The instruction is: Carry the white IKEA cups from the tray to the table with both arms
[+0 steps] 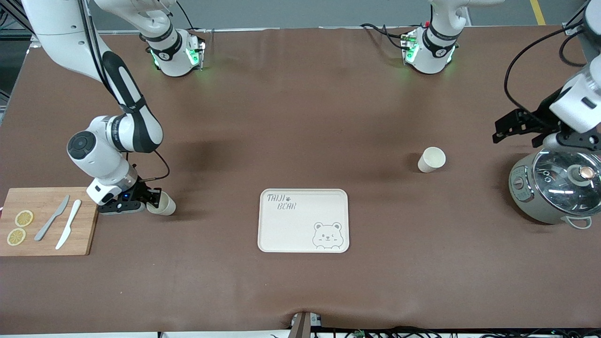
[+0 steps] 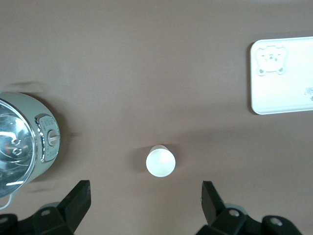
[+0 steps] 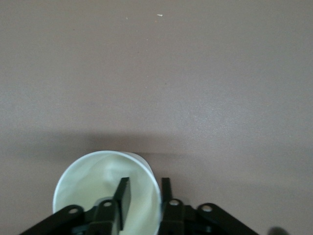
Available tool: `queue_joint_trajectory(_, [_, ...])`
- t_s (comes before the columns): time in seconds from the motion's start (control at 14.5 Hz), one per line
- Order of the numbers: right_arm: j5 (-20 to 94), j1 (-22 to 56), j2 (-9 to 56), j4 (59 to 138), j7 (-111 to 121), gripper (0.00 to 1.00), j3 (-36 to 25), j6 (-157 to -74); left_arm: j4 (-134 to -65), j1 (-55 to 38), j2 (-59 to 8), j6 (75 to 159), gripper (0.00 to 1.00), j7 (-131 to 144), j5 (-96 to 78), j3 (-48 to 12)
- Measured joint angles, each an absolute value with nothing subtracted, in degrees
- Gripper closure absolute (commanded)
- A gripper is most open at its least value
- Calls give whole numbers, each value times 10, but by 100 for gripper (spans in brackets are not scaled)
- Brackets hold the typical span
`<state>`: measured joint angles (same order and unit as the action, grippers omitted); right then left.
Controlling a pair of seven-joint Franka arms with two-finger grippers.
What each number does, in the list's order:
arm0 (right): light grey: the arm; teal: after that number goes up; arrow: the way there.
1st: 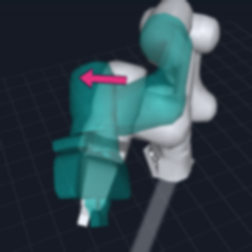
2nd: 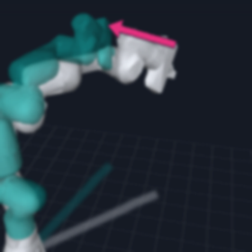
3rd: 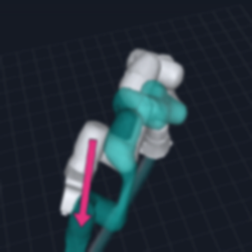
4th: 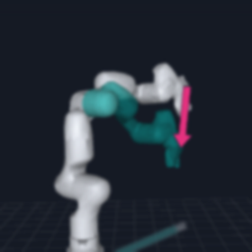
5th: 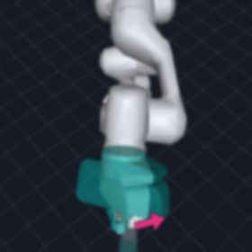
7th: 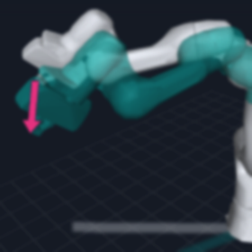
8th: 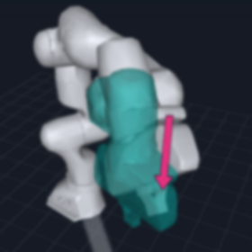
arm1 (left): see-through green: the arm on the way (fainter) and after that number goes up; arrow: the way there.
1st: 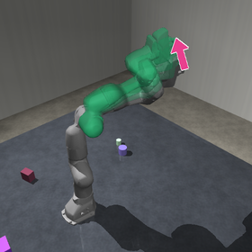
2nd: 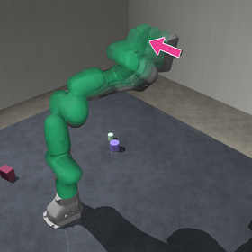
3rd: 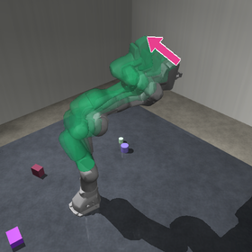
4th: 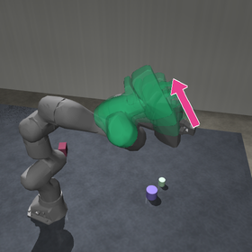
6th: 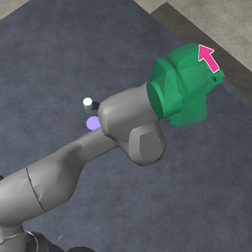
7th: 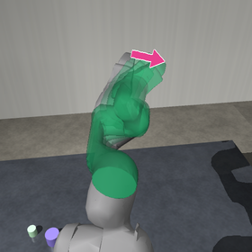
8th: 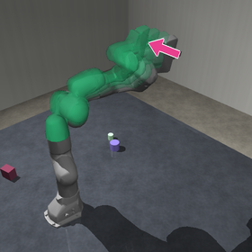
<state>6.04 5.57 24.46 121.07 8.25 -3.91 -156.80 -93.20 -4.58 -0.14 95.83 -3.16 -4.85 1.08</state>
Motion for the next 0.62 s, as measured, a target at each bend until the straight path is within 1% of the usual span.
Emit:
queue_joint_trajectory(0.28, [60, 55, 244, 1208, 83, 0, -40, -1569, -872, -49, -1, 903, 0, -6, -49, -7])
queue_joint_trajectory(0.48, [61, 54, 242, 1201, 83, 0, -41, -1561, -868, -49, -5, 899, 0, 3, -49, -12])
queue_joint_trajectory(0.62, [61, 53, 240, 1179, 83, 0, -43, -1516, -863, -47, -8, 899, 0, 3, -49, -12])
